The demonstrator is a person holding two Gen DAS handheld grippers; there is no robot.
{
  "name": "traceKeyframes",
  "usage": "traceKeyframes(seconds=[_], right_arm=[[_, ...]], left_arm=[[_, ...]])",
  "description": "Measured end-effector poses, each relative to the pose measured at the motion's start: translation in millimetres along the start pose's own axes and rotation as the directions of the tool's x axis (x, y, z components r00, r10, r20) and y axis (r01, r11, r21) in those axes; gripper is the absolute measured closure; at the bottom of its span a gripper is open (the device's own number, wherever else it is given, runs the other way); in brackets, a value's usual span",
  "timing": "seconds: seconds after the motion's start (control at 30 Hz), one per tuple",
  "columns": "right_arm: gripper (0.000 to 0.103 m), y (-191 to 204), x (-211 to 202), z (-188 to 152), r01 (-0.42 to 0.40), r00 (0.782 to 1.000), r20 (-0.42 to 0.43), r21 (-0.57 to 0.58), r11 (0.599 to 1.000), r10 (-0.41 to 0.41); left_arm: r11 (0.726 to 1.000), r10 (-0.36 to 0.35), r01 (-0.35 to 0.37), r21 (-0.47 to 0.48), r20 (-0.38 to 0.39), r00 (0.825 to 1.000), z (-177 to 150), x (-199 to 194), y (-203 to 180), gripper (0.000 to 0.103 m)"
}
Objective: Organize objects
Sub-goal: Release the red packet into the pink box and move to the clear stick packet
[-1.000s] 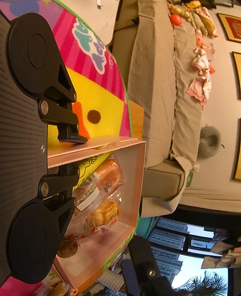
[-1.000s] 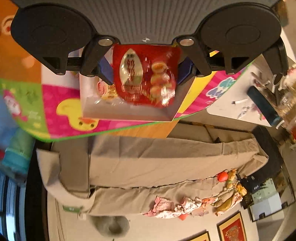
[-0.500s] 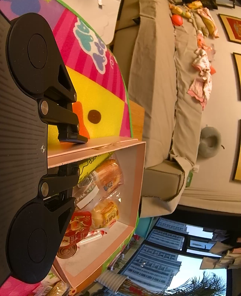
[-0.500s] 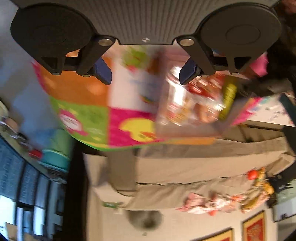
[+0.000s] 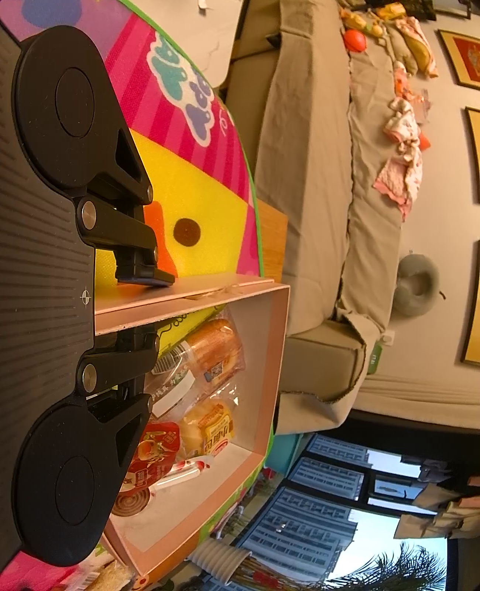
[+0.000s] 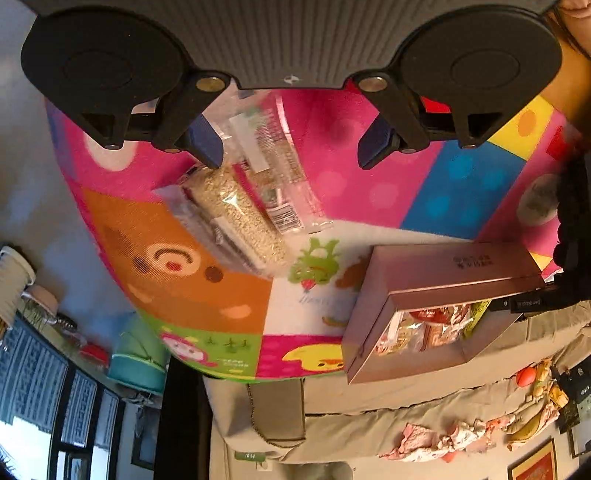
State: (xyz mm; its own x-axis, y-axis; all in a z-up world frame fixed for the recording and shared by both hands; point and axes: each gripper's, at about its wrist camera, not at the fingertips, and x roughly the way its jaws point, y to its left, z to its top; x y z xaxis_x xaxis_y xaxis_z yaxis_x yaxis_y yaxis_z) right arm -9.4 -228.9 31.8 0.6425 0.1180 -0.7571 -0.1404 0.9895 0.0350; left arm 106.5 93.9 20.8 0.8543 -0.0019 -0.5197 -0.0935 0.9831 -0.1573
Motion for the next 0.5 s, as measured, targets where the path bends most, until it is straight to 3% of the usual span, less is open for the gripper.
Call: traceKeyframes(seconds=[0.2,0.4,0.5], right_arm=[[0.021,10,-10,0,-0.149,0.989,0.018,-0.018,0.989,0.149],[0.022,16,-3,2,-0.014,0.999,0.044,-0.075,0.997,0.018],[0.022,5,8,4,-0.005,1.000,0.021,-0.047,0.999,0.006]], left_arm=[[1.000,0.000,0.000,0.000,-0.001,1.000,0,0,0,0.086],[1.000,0.000,0.000,0.000,0.000,1.000,0,0,0,0.086],[1.000,0.000,0.000,0.000,0.000,1.000,0,0,0,0.086]])
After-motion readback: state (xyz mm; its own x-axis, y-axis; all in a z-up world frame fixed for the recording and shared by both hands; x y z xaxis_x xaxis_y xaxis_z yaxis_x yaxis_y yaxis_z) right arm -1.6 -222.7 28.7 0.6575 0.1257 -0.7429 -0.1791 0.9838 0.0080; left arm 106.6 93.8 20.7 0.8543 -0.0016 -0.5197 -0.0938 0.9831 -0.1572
